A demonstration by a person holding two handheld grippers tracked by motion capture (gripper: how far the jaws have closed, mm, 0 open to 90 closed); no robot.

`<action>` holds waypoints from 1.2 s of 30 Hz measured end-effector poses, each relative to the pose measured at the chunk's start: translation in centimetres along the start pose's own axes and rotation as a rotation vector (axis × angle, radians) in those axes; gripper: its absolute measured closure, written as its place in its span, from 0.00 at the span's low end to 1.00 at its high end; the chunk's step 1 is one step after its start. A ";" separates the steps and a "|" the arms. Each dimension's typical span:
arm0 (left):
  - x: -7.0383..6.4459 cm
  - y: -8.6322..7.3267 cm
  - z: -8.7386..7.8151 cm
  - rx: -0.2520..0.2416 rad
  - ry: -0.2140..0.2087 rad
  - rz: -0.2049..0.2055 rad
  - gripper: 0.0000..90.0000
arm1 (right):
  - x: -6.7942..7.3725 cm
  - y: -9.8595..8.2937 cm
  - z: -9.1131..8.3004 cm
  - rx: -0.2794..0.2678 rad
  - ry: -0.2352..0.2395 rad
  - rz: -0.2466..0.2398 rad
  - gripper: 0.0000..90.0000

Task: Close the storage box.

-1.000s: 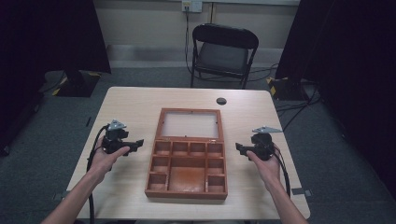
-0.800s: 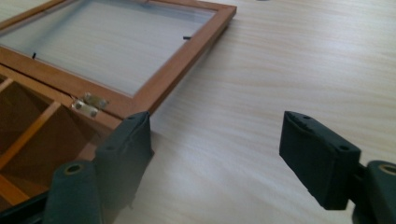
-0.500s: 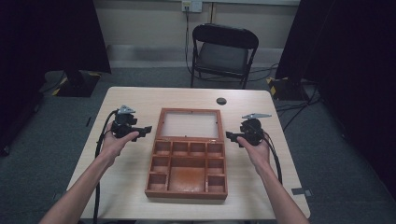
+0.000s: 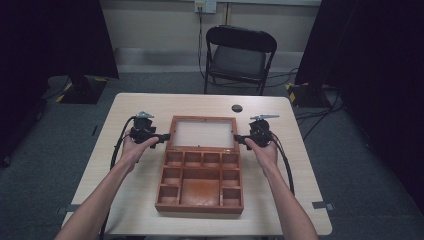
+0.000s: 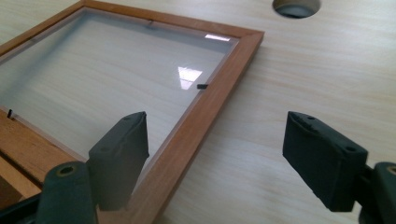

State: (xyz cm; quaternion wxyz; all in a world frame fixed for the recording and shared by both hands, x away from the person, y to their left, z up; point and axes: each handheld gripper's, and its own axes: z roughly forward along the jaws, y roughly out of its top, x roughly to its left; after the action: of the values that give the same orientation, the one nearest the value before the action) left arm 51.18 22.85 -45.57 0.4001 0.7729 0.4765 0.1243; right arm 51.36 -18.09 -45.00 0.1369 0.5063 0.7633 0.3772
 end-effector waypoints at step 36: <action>-0.9 0.1 3.3 0.132 -0.191 -0.172 0.25 | 1.6 -0.4 4.4 0.061 0.155 0.172 0.13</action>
State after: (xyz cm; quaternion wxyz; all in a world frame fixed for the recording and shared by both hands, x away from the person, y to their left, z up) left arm 52.70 20.42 -47.49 0.4010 0.7622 0.5079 -0.0161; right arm 52.97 -14.88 -48.02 0.0294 0.5431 0.7365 0.4022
